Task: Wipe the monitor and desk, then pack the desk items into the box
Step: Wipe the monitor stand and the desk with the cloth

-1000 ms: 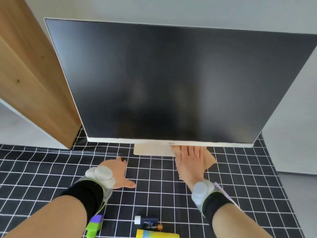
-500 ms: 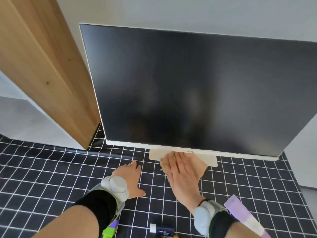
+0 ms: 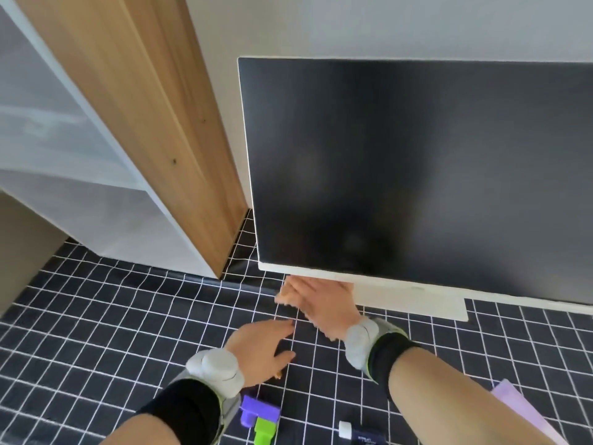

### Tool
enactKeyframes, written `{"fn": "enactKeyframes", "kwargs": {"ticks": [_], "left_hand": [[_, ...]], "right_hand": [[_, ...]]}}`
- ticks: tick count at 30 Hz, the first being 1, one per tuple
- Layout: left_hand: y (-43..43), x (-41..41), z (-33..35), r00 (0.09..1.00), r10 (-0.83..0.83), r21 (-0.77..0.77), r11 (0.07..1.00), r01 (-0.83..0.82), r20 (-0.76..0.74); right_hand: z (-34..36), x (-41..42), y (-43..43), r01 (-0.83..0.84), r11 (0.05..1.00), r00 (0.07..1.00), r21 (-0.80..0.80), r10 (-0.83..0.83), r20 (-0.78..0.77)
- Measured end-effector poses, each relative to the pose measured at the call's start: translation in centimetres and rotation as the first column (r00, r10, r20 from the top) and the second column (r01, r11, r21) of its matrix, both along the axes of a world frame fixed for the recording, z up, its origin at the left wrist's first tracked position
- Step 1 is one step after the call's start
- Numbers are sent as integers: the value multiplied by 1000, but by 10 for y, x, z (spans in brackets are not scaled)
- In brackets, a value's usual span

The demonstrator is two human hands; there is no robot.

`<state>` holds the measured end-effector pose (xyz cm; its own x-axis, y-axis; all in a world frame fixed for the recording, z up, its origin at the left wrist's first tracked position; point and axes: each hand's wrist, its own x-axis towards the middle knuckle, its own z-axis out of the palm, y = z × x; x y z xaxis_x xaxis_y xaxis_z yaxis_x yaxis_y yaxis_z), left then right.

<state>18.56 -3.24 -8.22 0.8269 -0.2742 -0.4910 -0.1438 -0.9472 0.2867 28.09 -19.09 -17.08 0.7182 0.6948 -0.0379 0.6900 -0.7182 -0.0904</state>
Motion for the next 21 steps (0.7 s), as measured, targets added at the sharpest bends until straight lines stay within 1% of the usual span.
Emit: {"fn": "enactKeyframes", "kwargs": {"ticks": [1, 2, 3, 4, 6, 8, 11, 12, 13, 15, 16, 18, 20, 21], "left_hand": [[3, -3, 4, 998, 35, 4, 999, -35, 42], [-3, -4, 11, 994, 60, -2, 998, -60, 96], [-2, -4, 15, 987, 95, 4, 995, -96, 128], [-10, -2, 18, 980, 116, -18, 993, -115, 160], [-27, 3, 18, 980, 131, -56, 991, -124, 152], [-66, 8, 13, 995, 69, -38, 997, -67, 73], [-100, 13, -3, 997, 43, 71, 997, -39, -61], [-126, 15, -6, 997, 6, 94, 996, 2, -81], [-132, 16, -9, 995, -2, 124, 992, 14, -99], [-171, 18, -14, 993, -49, 195, 978, 69, -107], [-175, 20, -14, 993, -41, 234, 970, 65, -106], [-204, 21, -18, 990, -21, 305, 950, 63, -139], [-218, 21, -18, 989, -6, 405, 912, 68, -151], [-225, 21, -17, 988, -23, 442, 892, 90, -154]], "right_hand": [[-4, -13, -7, -16, 999, 992, 44, 21, -125], [6, -29, -21, -54, 997, 989, 60, 62, -136], [-1, -37, -24, -91, 991, 987, 100, 103, -126], [-2, -43, -35, -89, 991, 984, 102, 103, -148], [-5, -56, -59, -70, 992, 980, 108, 89, -178], [0, -68, -105, -16, 998, 986, 69, 27, -167], [10, -68, -146, 34, 999, 982, 25, -28, -185], [15, -71, -174, 60, 998, 977, 20, -54, -208], [16, -66, -181, 60, 998, 972, 37, -50, -228], [15, -61, -224, 95, 995, 954, 23, -85, -286], [14, -56, -229, 93, 995, 944, 32, -78, -319], [5, -59, -264, 155, 984, 926, 90, -113, -359], [4, -64, -286, 213, 967, 938, 136, -164, -306], [7, -68, -298, 246, 951, 938, 185, -186, -292]]}}
